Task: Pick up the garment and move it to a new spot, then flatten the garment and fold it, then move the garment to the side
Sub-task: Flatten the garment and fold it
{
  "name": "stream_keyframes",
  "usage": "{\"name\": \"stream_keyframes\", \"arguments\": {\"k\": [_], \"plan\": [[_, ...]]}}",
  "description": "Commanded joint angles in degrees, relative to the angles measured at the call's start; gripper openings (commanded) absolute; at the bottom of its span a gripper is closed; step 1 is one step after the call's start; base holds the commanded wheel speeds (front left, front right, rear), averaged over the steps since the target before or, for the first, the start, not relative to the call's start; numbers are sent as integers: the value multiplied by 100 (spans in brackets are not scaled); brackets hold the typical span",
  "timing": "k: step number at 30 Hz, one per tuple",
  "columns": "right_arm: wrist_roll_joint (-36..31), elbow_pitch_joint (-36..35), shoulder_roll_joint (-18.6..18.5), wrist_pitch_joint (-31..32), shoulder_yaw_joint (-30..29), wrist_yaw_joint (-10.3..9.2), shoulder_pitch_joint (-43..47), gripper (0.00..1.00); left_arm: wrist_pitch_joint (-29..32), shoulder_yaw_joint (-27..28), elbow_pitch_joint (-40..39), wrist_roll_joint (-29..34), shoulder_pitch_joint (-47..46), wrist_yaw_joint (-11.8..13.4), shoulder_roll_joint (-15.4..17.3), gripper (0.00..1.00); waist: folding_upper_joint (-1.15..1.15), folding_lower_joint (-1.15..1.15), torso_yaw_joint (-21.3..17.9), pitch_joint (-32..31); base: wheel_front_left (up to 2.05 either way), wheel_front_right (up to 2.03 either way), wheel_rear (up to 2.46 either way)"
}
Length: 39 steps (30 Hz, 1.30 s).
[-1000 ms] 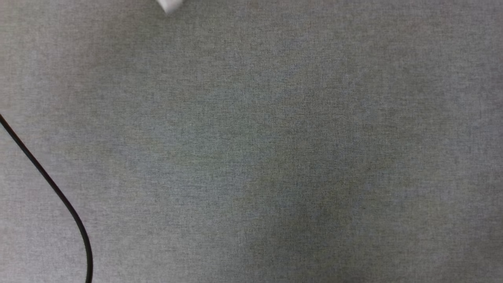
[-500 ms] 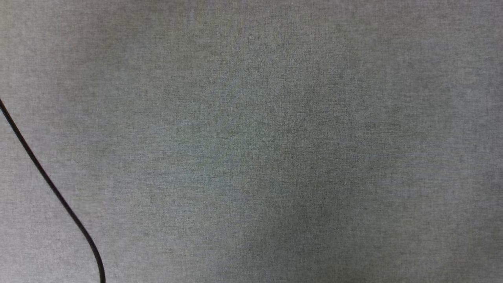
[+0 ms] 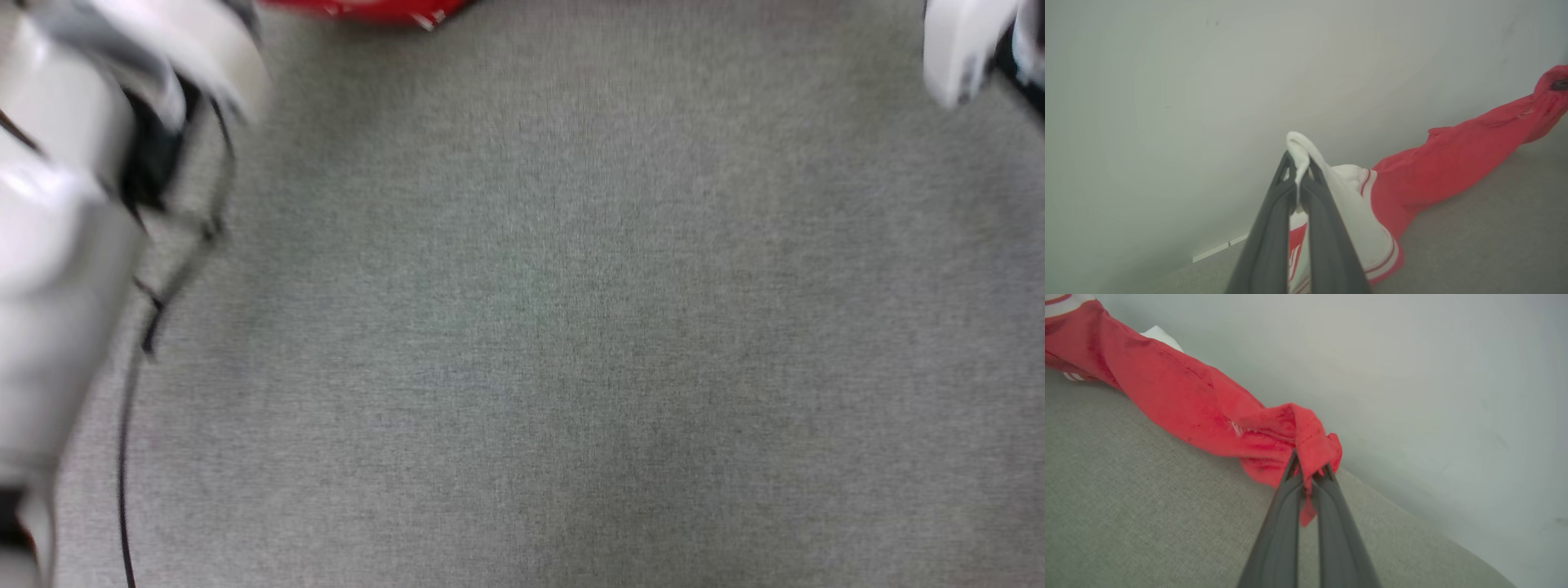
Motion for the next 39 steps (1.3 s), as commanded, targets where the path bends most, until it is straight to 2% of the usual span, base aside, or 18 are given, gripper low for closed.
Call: {"name": "stream_keyframes", "arguments": {"k": [1, 14, 20, 22, 25, 30, 32, 39], "plan": [[127, -126, -131, -80, 78, -4, 359, 0, -49, -34, -218, -61, 507, 137, 27, 0, 0, 0, 31, -282, 0, 0, 0], [684, -828, -738, -336, 214, -4, 2911, 0, 31, -429, -2225, -588, 4088, 1144, 473, 0, 0, 0, 42, -1554, 0, 0, 0], [777, -1218, -1047, -366, 3, -4, 4065, 0, 104, -542, -2851, -905, 5395, 1577, 732, 0, 0, 0, 59, -2039, 0, 0, 0], [804, -1291, -1092, -354, -62, -4, 4263, 0, 97, -539, -2944, -957, 5580, 1640, 764, 0, 0, 0, 62, -2112, 0, 0, 0], [715, -1569, -1139, -245, -155, -3, 4842, 0, 63, -479, -3109, -1164, 6213, 1905, 889, 0, 0, 0, -23, -2336, 0, 0, 0], [611, -2008, -1249, -41, -508, -4, 5766, 0, 72, -533, -3366, -1389, 6982, 2146, 989, 0, 0, 0, -74, -2598, 0, 0, 0], [531, -2390, -1301, 149, -947, -4, 6522, 0, 167, -622, -3544, -1581, 7432, 2280, 1010, 0, 0, 0, -93, -2737, 0, 0, 0], [287, -3011, -1171, 534, -1892, -4, 7578, 0, 222, -652, -3762, -1709, 7835, 2417, 1149, 0, 0, 0, -73, -2715, 0, 0, 0]]}}
